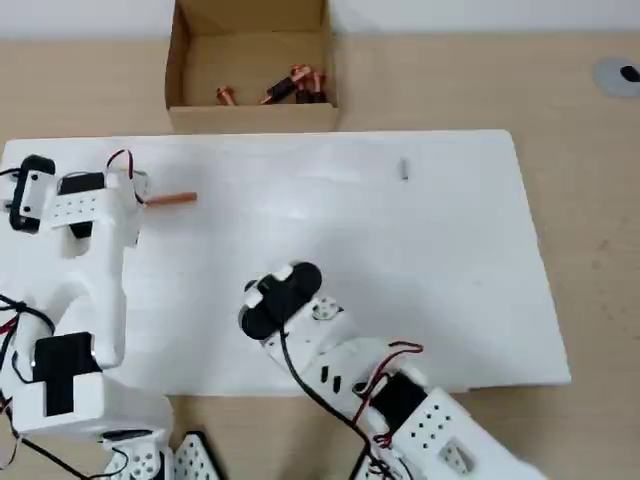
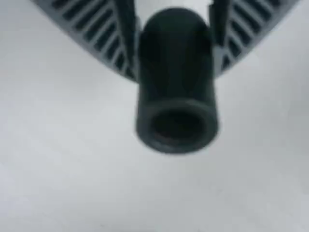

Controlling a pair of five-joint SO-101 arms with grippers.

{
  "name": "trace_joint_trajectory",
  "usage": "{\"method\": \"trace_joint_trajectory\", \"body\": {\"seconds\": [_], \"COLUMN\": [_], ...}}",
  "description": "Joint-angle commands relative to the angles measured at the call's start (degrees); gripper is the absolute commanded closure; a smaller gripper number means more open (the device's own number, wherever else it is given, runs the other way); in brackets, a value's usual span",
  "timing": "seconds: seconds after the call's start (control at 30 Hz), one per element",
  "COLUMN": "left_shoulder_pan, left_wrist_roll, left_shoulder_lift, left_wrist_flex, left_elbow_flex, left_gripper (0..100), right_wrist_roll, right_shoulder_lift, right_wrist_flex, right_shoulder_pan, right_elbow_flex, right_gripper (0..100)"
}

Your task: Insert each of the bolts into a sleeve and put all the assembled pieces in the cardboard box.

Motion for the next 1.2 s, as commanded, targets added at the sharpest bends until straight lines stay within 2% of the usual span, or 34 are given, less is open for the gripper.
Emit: {"method": "trace_joint_trajectory", "body": {"seconds": [0.0, 0.17, 0.4, 0.67, 0.87, 0.93, 1.0, 1.17], "left_shoulder_pan": [0.09, 1.76, 2.29, 2.55, 2.20, 2.11, 2.11, 2.11], "left_wrist_roll": [0.09, 0.00, 0.09, 0.09, 0.09, 0.00, -0.18, -1.49], "left_shoulder_lift": [-0.31, 1.71, 14.37, 22.02, 25.89, 26.68, 27.21, 27.12], "left_wrist_flex": [-2.02, -4.22, -3.69, 6.15, 16.97, 18.46, 18.81, 18.81], "left_elbow_flex": [0.09, 0.00, -5.98, -17.93, -24.44, -25.58, -26.55, -28.22], "left_gripper": [79, 79, 79, 79, 79, 85, 98, 100], "right_wrist_roll": [0.53, 0.53, 0.53, 0.53, 0.53, 0.53, 0.53, 0.53], "right_shoulder_lift": [-1.54, -1.54, -1.54, -1.54, -1.54, -1.54, -1.54, -1.54], "right_wrist_flex": [0.09, 0.09, 0.09, 0.09, 0.09, 0.09, 0.09, 0.09], "right_shoulder_pan": [-0.66, -0.66, -0.66, -0.66, -0.66, -0.66, -0.66, -0.66], "right_elbow_flex": [-0.13, -0.13, -0.13, -0.13, -0.13, -0.13, -0.13, -0.13], "right_gripper": [98.8, 98.8, 98.8, 98.8, 98.8, 98.8, 98.8, 98.8]}}
